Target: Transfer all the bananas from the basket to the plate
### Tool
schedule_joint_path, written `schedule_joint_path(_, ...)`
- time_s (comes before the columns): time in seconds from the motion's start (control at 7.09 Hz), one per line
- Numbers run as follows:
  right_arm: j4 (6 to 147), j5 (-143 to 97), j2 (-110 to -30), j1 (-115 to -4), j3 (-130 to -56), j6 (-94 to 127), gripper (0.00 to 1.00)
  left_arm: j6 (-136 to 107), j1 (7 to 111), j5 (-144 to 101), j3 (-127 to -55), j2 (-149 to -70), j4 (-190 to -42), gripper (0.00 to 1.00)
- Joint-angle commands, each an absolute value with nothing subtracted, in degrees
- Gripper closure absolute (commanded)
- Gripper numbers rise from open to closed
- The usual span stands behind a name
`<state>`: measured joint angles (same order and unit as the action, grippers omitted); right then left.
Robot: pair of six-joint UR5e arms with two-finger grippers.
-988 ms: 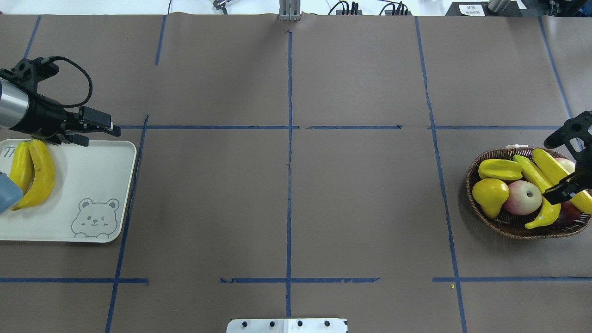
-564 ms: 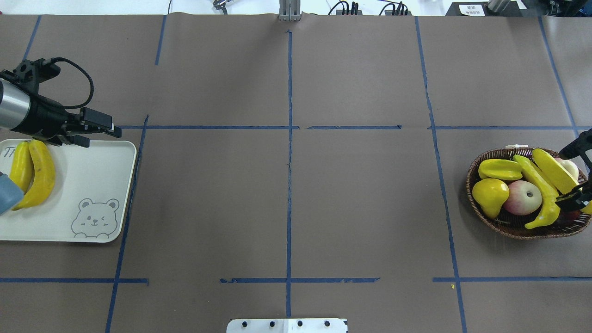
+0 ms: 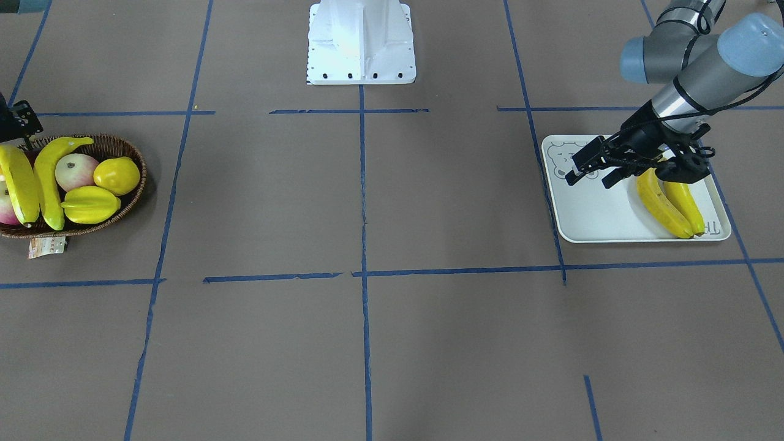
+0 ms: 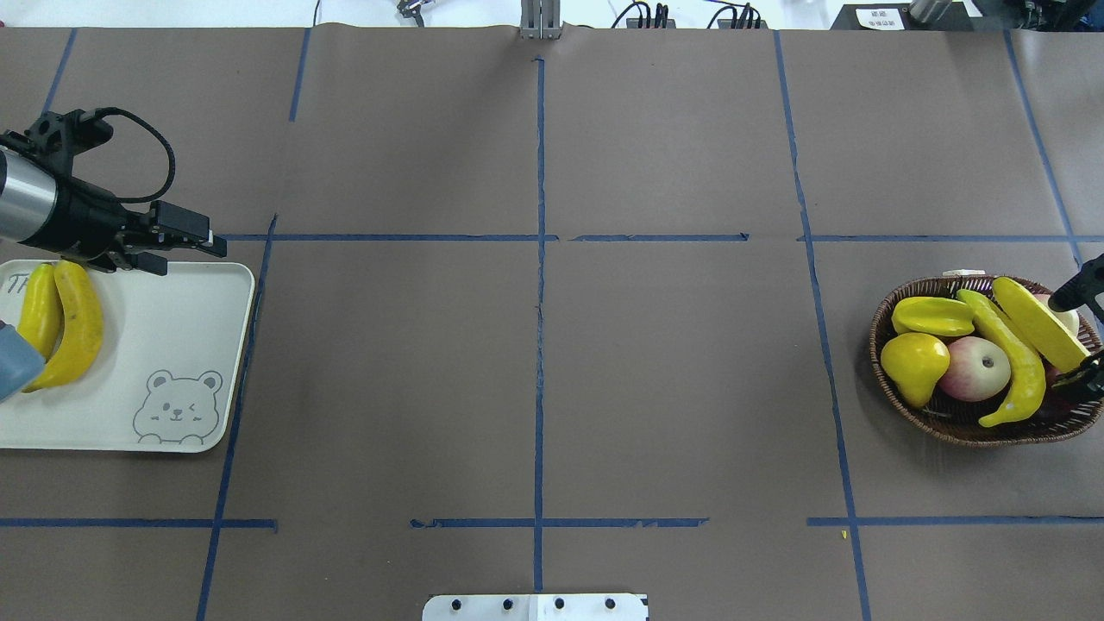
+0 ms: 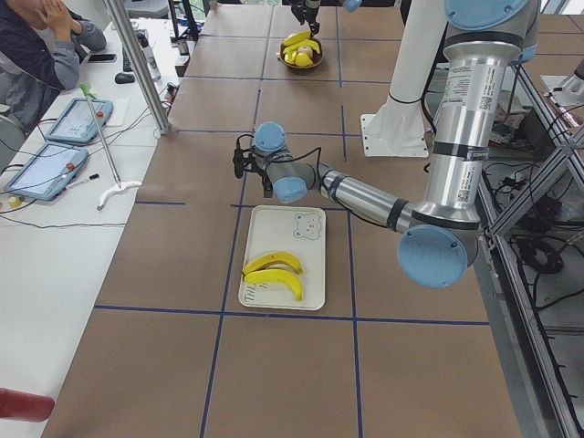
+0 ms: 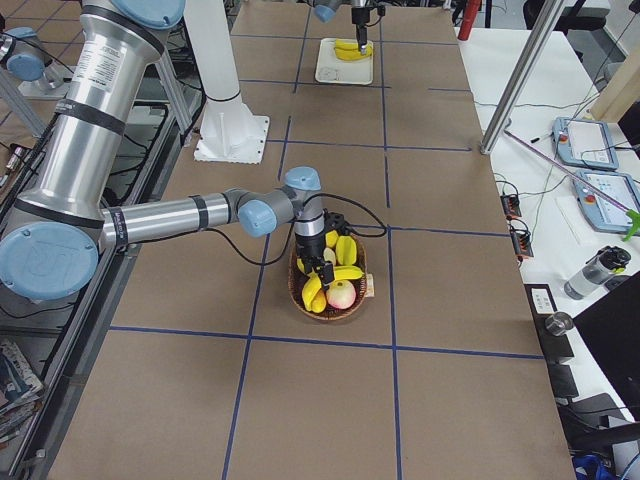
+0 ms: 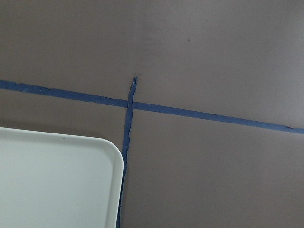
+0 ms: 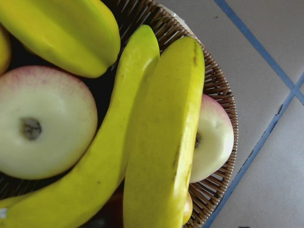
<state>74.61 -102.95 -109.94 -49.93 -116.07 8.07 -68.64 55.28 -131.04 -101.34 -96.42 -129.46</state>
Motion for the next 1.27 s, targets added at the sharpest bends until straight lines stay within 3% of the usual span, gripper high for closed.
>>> schedule_joint_path(0.0, 74.62, -102.66, -109.95, -49.75, -115.23, 7.65, 0.08, -68.56, 55.28, -131.04, -101.34, -96.42, -129.46, 0.00)
schedule_joint_path(0.56, 74.71, -102.57, -109.51, -47.12, -114.52, 7.65, 0.11, -68.64, 55.28, -131.04, -101.34, -96.42, -129.46, 0.00)
schedule_joint_path(1.13, 75.50, -102.30, -109.51, -46.14, -114.08, 6.78, 0.31, -68.64, 55.28, -131.13, -101.34, -96.42, -129.46, 0.00)
